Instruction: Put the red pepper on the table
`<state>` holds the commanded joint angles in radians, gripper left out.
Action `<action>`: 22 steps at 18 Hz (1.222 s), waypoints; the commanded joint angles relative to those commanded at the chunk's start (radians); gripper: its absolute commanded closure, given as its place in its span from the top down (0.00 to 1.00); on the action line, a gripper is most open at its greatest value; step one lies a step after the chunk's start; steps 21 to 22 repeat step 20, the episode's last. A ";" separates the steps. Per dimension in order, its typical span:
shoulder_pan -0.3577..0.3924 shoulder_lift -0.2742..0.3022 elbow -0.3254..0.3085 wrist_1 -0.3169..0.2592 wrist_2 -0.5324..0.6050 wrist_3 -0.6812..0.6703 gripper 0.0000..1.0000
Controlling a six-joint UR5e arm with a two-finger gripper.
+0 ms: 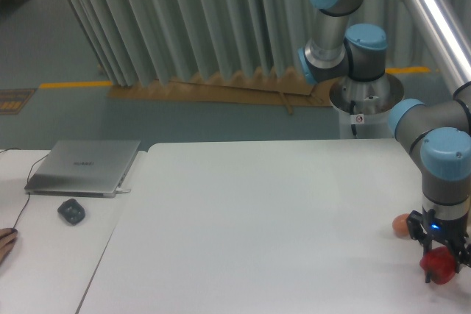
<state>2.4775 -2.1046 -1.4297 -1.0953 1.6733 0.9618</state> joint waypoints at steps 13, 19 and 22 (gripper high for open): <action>-0.011 0.107 -0.037 -0.064 0.045 -0.006 1.00; -0.020 0.161 -0.089 -0.061 0.002 -0.008 1.00; -0.020 0.163 -0.089 -0.060 0.000 -0.008 1.00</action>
